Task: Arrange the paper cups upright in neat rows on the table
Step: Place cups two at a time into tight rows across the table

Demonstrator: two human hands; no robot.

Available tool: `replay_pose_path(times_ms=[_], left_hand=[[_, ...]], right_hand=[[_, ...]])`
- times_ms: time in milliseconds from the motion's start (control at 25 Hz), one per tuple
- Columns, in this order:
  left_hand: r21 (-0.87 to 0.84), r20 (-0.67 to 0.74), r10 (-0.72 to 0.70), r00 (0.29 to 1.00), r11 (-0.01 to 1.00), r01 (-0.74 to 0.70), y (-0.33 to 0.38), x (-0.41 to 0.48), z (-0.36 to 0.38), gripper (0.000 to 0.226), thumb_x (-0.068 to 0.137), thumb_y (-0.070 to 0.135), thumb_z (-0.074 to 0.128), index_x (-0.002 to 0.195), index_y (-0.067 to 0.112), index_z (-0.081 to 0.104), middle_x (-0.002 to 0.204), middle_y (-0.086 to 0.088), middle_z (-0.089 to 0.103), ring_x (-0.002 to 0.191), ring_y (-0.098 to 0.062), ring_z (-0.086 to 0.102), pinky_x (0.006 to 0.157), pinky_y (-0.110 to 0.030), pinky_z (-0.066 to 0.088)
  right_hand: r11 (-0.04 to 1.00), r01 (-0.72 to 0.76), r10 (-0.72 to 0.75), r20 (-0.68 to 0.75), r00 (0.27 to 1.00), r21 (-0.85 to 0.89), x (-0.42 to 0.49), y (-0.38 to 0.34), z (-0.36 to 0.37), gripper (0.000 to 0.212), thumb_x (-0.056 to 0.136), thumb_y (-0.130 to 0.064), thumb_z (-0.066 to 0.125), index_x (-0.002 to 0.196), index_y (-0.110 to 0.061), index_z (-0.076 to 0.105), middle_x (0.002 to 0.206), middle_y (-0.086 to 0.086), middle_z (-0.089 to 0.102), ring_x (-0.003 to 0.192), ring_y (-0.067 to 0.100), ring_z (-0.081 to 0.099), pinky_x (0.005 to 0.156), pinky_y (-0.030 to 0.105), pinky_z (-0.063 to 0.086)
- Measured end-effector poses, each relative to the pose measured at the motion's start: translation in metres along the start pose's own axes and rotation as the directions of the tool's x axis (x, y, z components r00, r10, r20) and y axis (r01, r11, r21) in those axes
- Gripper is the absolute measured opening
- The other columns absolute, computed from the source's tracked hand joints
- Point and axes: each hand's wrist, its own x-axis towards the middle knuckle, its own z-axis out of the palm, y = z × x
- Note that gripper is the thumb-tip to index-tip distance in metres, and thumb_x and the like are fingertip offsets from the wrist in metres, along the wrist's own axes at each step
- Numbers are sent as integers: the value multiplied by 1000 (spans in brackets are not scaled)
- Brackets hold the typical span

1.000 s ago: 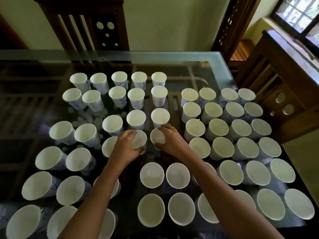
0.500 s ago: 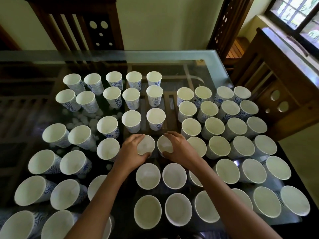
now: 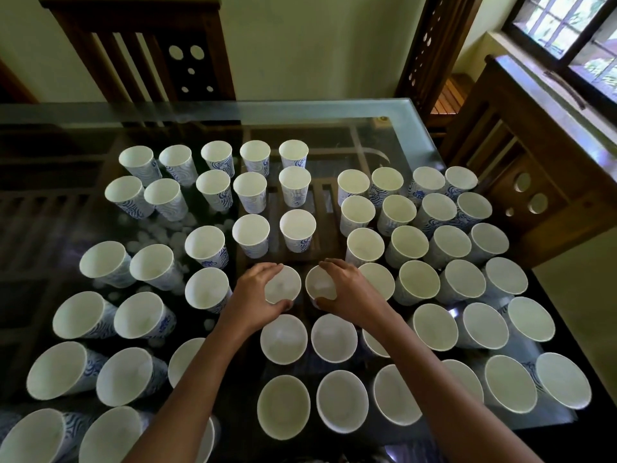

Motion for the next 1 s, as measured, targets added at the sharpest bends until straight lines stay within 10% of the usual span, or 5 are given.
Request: replay_pose_path(times_ms=[1000], left_hand=[[56, -136, -3, 991, 998, 11, -2, 35, -23, 60, 77, 26, 73, 131, 10, 50, 136, -8, 48, 125, -23, 44, 106, -31, 31]], right_hand=[[998, 70, -70, -52, 996, -4, 45, -7, -13, 63, 84, -26, 67, 139, -11, 40, 146, 8, 37, 131, 25, 37, 104, 36, 38]])
